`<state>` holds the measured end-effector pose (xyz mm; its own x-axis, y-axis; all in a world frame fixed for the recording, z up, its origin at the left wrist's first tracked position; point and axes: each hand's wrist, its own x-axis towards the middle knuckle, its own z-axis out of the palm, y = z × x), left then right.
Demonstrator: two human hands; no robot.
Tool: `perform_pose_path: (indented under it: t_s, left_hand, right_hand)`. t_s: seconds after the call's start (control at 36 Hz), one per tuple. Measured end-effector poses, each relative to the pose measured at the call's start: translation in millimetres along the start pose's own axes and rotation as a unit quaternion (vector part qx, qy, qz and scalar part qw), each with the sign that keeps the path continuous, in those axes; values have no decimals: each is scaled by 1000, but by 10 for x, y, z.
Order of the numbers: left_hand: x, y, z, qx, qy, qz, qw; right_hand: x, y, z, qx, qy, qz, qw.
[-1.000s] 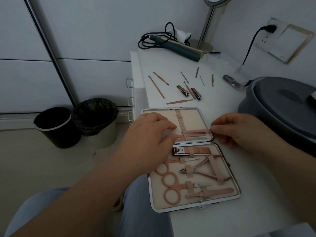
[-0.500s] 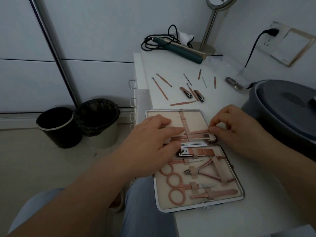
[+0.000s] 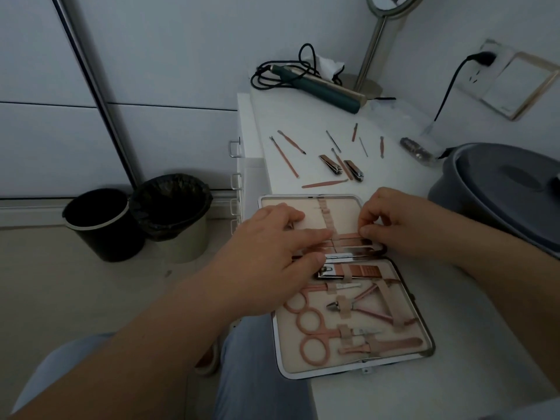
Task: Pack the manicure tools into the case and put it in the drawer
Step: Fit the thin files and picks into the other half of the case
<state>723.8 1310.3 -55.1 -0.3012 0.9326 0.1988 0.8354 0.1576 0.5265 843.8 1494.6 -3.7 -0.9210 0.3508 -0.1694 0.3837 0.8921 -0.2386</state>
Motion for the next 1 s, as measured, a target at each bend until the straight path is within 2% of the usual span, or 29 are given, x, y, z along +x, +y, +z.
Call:
perform_pose_path:
  t_s: [0.14, 0.25, 0.39, 0.56, 0.86, 1.0]
  left_hand:
    - [20, 18, -14, 4, -13, -5, 1000]
    - [9, 5, -7, 7, -8, 0, 1000]
    - [14, 10, -9, 11, 2, 1, 1000]
    - [16, 20, -18, 29, 15, 7, 999]
    - [2, 23, -58, -30, 13, -2, 999]
    - [-31, 9, -103, -116, 18, -59, 991]
  right_hand:
    - [30, -62, -65, 17, -34, -2, 999]
    - [66, -128, -65, 23, -33, -8, 999]
    - [50, -209, -51, -7, -7, -24, 1000]
    - [22, -233, 34, 19, 54, -22, 998]
    - [-139, -59, 188, 140, 101, -33, 984]
    - [-158, -59, 231, 155, 112, -30, 981]
